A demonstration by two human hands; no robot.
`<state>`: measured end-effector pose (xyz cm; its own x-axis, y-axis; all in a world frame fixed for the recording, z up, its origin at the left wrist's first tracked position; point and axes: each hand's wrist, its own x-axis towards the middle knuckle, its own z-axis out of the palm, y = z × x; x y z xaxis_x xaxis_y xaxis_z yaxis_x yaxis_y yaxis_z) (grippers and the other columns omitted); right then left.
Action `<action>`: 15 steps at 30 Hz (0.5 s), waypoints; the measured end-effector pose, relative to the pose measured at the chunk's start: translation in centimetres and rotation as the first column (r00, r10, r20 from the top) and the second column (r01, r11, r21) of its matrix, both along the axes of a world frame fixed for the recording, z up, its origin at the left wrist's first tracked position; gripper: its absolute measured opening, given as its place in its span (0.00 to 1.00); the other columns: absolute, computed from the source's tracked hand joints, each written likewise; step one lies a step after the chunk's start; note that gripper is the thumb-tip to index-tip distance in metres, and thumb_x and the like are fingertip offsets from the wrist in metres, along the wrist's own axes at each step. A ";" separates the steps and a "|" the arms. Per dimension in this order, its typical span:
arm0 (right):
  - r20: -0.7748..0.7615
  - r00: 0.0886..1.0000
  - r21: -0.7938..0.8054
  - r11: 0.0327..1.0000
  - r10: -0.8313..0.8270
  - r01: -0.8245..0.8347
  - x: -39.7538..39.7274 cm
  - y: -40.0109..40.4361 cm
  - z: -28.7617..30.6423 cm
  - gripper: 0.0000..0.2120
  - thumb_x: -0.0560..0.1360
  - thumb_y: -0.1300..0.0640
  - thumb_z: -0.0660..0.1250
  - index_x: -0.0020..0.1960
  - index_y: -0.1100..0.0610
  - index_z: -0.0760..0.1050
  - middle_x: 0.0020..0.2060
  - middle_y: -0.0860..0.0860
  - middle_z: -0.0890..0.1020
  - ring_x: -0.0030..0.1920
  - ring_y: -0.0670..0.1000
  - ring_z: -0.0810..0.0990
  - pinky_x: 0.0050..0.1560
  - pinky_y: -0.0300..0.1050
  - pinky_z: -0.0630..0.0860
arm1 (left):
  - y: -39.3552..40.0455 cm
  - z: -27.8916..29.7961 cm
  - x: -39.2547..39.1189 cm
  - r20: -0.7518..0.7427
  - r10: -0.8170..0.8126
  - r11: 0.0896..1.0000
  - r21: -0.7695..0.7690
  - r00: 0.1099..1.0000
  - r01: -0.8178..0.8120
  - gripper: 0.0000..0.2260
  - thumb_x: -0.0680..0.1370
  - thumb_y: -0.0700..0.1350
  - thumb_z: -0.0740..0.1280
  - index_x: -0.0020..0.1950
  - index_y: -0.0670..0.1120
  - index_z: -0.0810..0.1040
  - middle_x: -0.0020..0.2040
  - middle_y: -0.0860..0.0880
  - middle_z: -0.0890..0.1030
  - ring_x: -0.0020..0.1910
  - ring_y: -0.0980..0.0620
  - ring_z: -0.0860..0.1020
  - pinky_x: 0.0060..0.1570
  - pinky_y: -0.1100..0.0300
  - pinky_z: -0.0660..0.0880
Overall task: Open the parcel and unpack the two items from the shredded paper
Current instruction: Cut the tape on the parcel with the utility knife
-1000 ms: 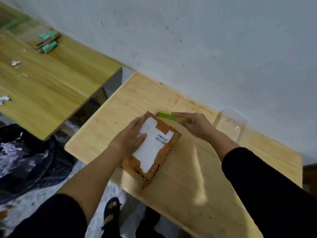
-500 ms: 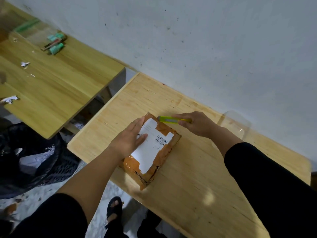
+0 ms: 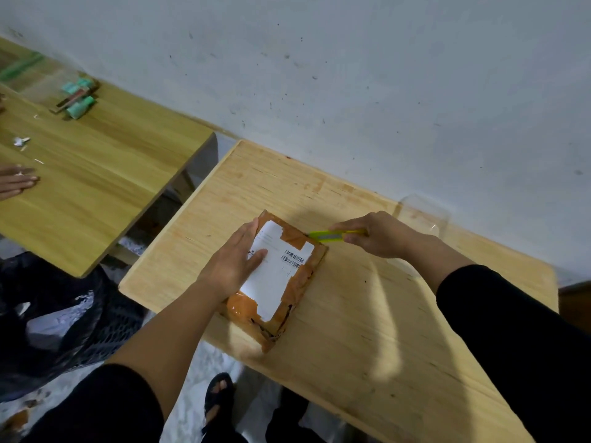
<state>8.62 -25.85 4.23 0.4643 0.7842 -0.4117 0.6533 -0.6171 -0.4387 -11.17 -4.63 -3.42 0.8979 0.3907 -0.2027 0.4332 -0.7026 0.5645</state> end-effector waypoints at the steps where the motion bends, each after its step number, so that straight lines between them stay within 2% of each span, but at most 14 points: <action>1: 0.009 1.000 0.012 1.000 -0.015 0.015 -0.3 -0.2 0.1 0.16 0.78 0.54 0.61 0.65 0.43 0.71 0.40 0.46 0.78 0.29 0.45 0.70 0.35 0.41 0.68 | 0.0 0.0 0.1 -0.012 0.003 1.000 -0.006 1.000 -0.003 0.28 0.79 0.56 0.56 0.75 0.55 0.45 0.77 0.54 0.54 0.72 0.53 0.60 0.64 0.54 0.65; 3: -0.002 0.996 0.072 0.994 -0.085 0.085 -0.8 -1.1 0.2 0.16 0.78 0.54 0.61 0.65 0.45 0.72 0.47 0.48 0.81 0.37 0.46 0.77 0.42 0.43 0.72 | 0.2 0.1 0.3 -0.019 -0.017 1.000 -0.002 1.000 0.017 0.28 0.79 0.54 0.56 0.75 0.53 0.46 0.76 0.53 0.55 0.72 0.52 0.60 0.65 0.54 0.65; 4: -0.034 0.988 0.125 0.980 -0.150 0.153 -1.1 -1.6 0.3 0.15 0.78 0.53 0.60 0.65 0.46 0.72 0.54 0.49 0.81 0.47 0.49 0.79 0.50 0.44 0.73 | 0.3 0.3 0.4 -0.007 -0.036 0.999 -0.003 0.999 0.036 0.28 0.79 0.53 0.56 0.75 0.52 0.46 0.76 0.52 0.56 0.72 0.51 0.61 0.65 0.54 0.65; 5: -0.078 0.972 0.178 0.956 -0.223 0.234 -1.5 -2.1 0.5 0.15 0.78 0.53 0.61 0.64 0.46 0.73 0.60 0.49 0.79 0.56 0.50 0.78 0.56 0.43 0.71 | 0.5 0.3 0.4 0.018 -0.062 0.998 -0.011 0.998 0.063 0.28 0.79 0.51 0.57 0.75 0.50 0.47 0.75 0.50 0.58 0.71 0.50 0.62 0.64 0.54 0.65; 6: -0.120 0.953 0.223 0.928 -0.279 0.300 -2.2 -2.4 0.7 0.15 0.78 0.53 0.61 0.64 0.45 0.73 0.63 0.48 0.77 0.60 0.48 0.76 0.57 0.40 0.69 | 0.6 0.6 0.3 0.053 -0.098 0.995 -0.022 0.994 0.099 0.27 0.80 0.49 0.57 0.75 0.47 0.49 0.74 0.48 0.61 0.70 0.49 0.64 0.64 0.54 0.65; 8: -0.149 0.942 0.262 0.907 -0.301 0.331 -4.3 -2.6 1.0 0.14 0.78 0.54 0.62 0.63 0.45 0.73 0.62 0.47 0.77 0.55 0.42 0.76 0.51 0.32 0.67 | 1.0 1.0 -0.1 0.119 -0.172 0.983 -0.051 0.978 0.179 0.26 0.80 0.48 0.57 0.74 0.46 0.51 0.72 0.45 0.64 0.68 0.47 0.67 0.64 0.53 0.67; 9: -0.155 0.946 0.267 0.910 -0.283 0.316 -5.6 -2.4 1.0 0.15 0.78 0.54 0.62 0.63 0.45 0.73 0.61 0.47 0.78 0.53 0.41 0.77 0.50 0.33 0.69 | 1.3 0.9 -0.4 0.136 -0.199 0.976 -0.061 0.970 0.209 0.25 0.80 0.49 0.56 0.74 0.46 0.51 0.71 0.45 0.65 0.67 0.47 0.68 0.65 0.52 0.68; 12: -0.186 0.953 0.257 0.925 -0.238 0.281 -10.3 -1.7 0.5 0.15 0.77 0.53 0.63 0.62 0.43 0.74 0.59 0.51 0.81 0.56 0.53 0.80 0.57 0.49 0.75 | 2.3 0.7 -2.2 0.113 -0.246 0.964 -0.071 0.963 0.255 0.25 0.81 0.50 0.54 0.75 0.47 0.49 0.73 0.43 0.63 0.69 0.46 0.66 0.67 0.49 0.66; 13: -0.191 0.953 0.245 0.929 -0.234 0.277 -11.8 -1.4 0.2 0.15 0.77 0.54 0.63 0.62 0.42 0.74 0.57 0.52 0.82 0.56 0.55 0.81 0.57 0.51 0.76 | 2.6 0.4 -2.8 0.104 -0.258 0.960 -0.082 0.960 0.267 0.25 0.81 0.49 0.54 0.75 0.46 0.48 0.75 0.44 0.60 0.71 0.47 0.63 0.70 0.49 0.63; 15: -0.166 0.963 0.225 0.943 -0.211 0.245 -14.7 -0.7 -0.5 0.15 0.76 0.56 0.64 0.62 0.44 0.74 0.59 0.50 0.81 0.59 0.51 0.79 0.59 0.47 0.74 | 2.9 0.2 -4.1 0.109 -0.284 0.948 -0.120 0.953 0.296 0.25 0.81 0.48 0.53 0.76 0.47 0.47 0.76 0.45 0.57 0.74 0.48 0.59 0.72 0.50 0.59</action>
<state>-6.05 -26.51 3.75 0.5946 0.7477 -0.2957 0.4301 -0.6065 -0.6688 -15.26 -1.70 -3.25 0.9851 0.0857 -0.1492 0.1657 -0.7058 0.6888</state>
